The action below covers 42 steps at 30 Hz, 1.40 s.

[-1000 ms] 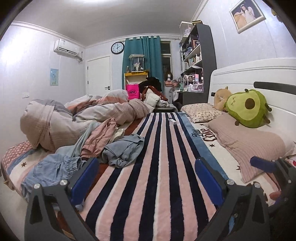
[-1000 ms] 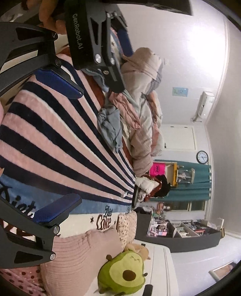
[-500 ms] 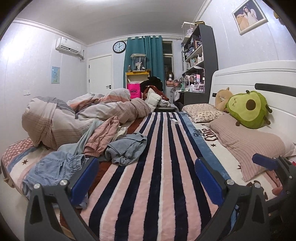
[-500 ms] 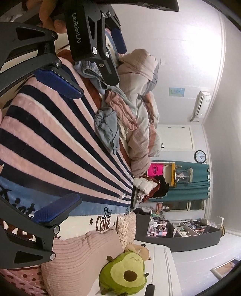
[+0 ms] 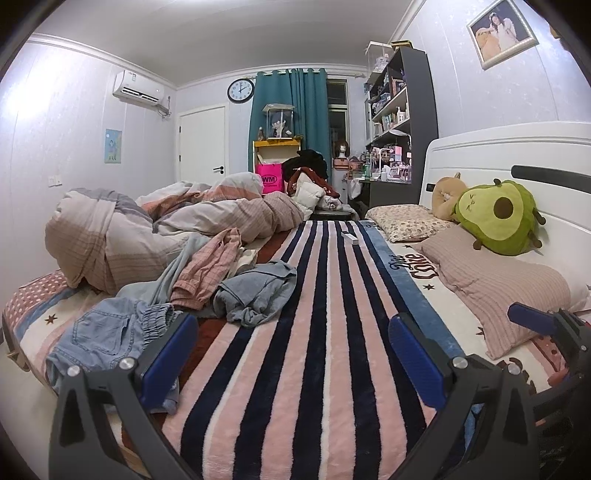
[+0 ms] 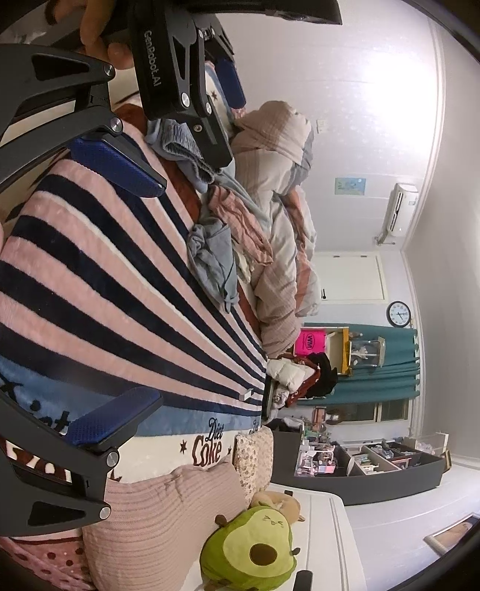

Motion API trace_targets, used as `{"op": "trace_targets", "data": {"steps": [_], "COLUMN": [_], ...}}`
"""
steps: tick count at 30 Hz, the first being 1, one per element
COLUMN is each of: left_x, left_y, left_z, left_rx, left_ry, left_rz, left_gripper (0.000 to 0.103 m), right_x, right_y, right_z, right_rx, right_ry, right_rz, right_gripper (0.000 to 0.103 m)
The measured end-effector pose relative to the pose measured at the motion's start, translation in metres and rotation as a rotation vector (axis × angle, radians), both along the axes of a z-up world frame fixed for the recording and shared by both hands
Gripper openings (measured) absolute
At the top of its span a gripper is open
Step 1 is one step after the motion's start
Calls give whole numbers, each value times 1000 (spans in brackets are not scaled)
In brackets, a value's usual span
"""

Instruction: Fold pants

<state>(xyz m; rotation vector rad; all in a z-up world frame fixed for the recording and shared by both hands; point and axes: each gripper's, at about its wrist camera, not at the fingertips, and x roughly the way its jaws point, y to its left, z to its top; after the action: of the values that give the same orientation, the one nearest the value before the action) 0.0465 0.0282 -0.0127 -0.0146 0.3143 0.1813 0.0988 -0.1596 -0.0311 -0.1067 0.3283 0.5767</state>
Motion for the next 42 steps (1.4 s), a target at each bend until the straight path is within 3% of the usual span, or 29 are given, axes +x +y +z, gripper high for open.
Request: {"op": "trace_targets", "data": {"steps": [42], "left_x": [4], "left_y": [3], "left_z": [-3], "left_rx": [-5], "left_ry": [15], "left_rz": [-13], "left_gripper": [102], "right_x": [-7], "right_y": [-2], "right_z": [4], "right_rx": [8], "right_ry": [-10], "right_rz": [-14], "right_gripper": [102]}}
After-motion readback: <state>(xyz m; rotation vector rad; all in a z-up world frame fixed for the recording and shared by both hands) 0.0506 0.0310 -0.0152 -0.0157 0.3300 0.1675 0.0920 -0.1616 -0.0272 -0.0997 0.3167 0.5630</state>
